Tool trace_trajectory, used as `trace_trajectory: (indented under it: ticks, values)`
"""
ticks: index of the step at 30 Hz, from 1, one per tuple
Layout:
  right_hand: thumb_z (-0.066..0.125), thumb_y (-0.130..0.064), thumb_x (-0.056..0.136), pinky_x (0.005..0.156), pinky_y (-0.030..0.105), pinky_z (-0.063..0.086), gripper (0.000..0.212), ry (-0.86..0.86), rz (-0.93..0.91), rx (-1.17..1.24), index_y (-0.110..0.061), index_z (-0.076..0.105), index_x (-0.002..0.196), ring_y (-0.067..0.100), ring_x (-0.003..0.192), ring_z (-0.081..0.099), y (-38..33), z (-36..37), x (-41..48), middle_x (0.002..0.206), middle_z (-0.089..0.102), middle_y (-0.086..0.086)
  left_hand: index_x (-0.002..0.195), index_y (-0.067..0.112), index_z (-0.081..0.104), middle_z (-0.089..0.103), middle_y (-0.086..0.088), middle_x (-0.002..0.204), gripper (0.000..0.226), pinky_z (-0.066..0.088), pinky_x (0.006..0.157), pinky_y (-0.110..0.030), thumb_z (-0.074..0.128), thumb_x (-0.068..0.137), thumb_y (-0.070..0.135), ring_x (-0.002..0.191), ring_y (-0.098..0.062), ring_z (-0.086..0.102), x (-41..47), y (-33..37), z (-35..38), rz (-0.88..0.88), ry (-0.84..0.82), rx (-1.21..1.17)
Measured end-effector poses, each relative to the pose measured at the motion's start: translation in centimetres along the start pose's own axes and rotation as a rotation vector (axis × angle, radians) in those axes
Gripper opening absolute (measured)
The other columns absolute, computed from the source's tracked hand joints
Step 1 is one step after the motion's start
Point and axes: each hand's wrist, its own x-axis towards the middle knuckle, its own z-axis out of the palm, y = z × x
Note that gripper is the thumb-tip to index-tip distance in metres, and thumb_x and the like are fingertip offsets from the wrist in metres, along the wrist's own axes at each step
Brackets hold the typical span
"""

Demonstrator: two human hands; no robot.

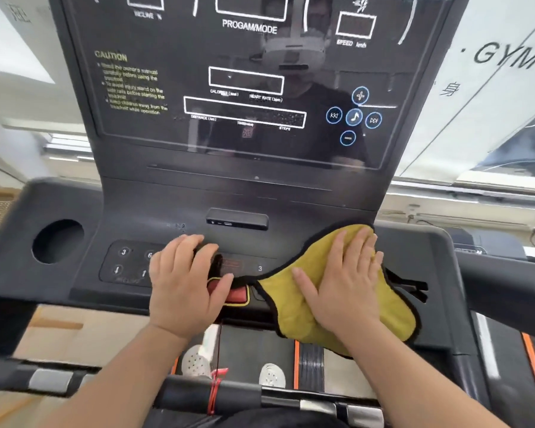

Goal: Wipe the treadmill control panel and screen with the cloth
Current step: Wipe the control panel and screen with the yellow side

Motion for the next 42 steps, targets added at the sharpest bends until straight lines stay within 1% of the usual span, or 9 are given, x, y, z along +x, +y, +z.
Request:
trace_trajectory:
  ticks: [4, 10, 13, 17, 23, 26, 34, 37, 42]
  values:
    - [0.008, -0.092, 0.085, 0.124, 0.058, -0.015, 0.116, 0.017, -0.137, -0.066, -0.008, -0.026, 0.158, 0.044, 0.150, -0.033, -2.0, -0.4, 2.0, 0.161, -0.035, 0.028, 0.113, 0.008, 0.067, 0.062, -0.017, 0.125, 0.053, 0.037, 0.098, -0.054, 0.049, 0.087, 0.051, 0.121, -0.042, 0.054, -0.1, -0.1, 0.1, 0.015, 0.027, -0.008]
    - [0.014, -0.082, 0.094, 0.127, 0.059, -0.003, 0.098, -0.005, -0.534, -0.133, -0.017, 0.003, 0.166, 0.034, 0.157, -0.021, -2.6, -0.1, 1.7, 0.172, -0.012, 0.013, 0.115, 0.008, 0.063, 0.060, -0.019, 0.127, 0.063, 0.036, 0.098, -0.053, 0.033, 0.094, 0.059, 0.122, -0.043, 0.052, -0.4, -0.3, 0.5, 0.031, 0.066, -0.009]
    - [0.029, -0.084, 0.092, 0.125, 0.055, 0.008, 0.097, 0.000, -0.644, -0.132, -0.021, 0.014, 0.165, 0.030, 0.160, -0.003, 0.1, 0.7, -0.9, 0.174, 0.006, 0.007, 0.115, 0.007, 0.064, 0.061, -0.018, 0.127, 0.067, 0.035, 0.099, -0.053, 0.029, 0.094, 0.061, 0.121, -0.043, 0.053, -0.4, -0.2, 0.5, 0.019, 0.074, -0.022]
    - [0.029, -0.089, 0.089, 0.123, 0.056, 0.011, 0.105, 0.041, -0.529, -0.155, -0.017, 0.016, 0.165, 0.035, 0.159, 0.008, 4.0, 0.9, -2.7, 0.172, 0.012, 0.012, 0.114, 0.007, 0.063, 0.062, -0.018, 0.126, 0.069, 0.035, 0.099, -0.052, 0.029, 0.093, 0.062, 0.120, -0.043, 0.054, -0.3, -0.2, 0.4, 0.028, 0.062, -0.021]
    - [0.010, -0.103, 0.074, 0.125, 0.060, -0.010, 0.128, 0.001, -0.240, -0.118, -0.014, -0.019, 0.162, 0.037, 0.152, -0.032, 3.0, -0.8, 0.8, 0.166, -0.033, 0.019, 0.115, 0.008, 0.061, 0.061, -0.018, 0.126, 0.073, 0.037, 0.097, -0.053, 0.025, 0.092, 0.067, 0.120, -0.042, 0.053, -0.2, -0.4, 0.4, 0.043, 0.008, -0.030]
    - [0.017, -0.105, 0.071, 0.122, 0.060, -0.017, 0.135, 0.039, -0.240, -0.057, -0.011, -0.019, 0.161, 0.041, 0.149, -0.037, 0.4, -1.2, 3.0, 0.162, -0.035, 0.025, 0.114, 0.007, 0.063, 0.061, -0.018, 0.125, 0.075, 0.038, 0.097, -0.053, 0.023, 0.093, 0.067, 0.118, -0.042, 0.054, -0.2, -0.3, 0.3, 0.034, -0.011, -0.026]
    - [0.024, -0.083, 0.094, 0.127, 0.061, 0.005, 0.098, 0.026, -0.800, -0.207, -0.018, 0.011, 0.166, 0.033, 0.159, -0.012, -0.8, -1.5, 3.6, 0.174, -0.004, 0.009, 0.112, 0.007, 0.064, 0.061, -0.018, 0.123, 0.075, 0.036, 0.094, -0.049, 0.023, 0.093, 0.067, 0.115, -0.039, 0.052, -0.1, -0.1, 0.1, 0.022, -0.032, -0.010]
    - [0.024, -0.073, 0.100, 0.125, 0.066, 0.008, 0.086, 0.067, -0.589, -0.086, -0.019, 0.011, 0.166, 0.044, 0.157, -0.010, 0.3, -0.5, -0.3, 0.173, 0.000, 0.015, 0.112, 0.007, 0.064, 0.062, -0.018, 0.122, 0.074, 0.036, 0.094, -0.049, 0.023, 0.093, 0.066, 0.114, -0.039, 0.052, -0.1, -0.2, 0.2, 0.017, -0.021, -0.020]
    - [0.014, -0.094, 0.086, 0.122, 0.070, -0.001, 0.112, 0.006, -0.153, 0.038, -0.020, -0.015, 0.163, 0.056, 0.152, -0.013, 0.1, 1.4, -3.7, 0.166, -0.015, 0.033, 0.111, 0.010, 0.061, 0.062, -0.018, 0.122, 0.068, 0.037, 0.092, -0.049, 0.024, 0.094, 0.064, 0.113, -0.040, 0.052, -0.2, -0.2, 0.4, 0.026, 0.014, -0.025]
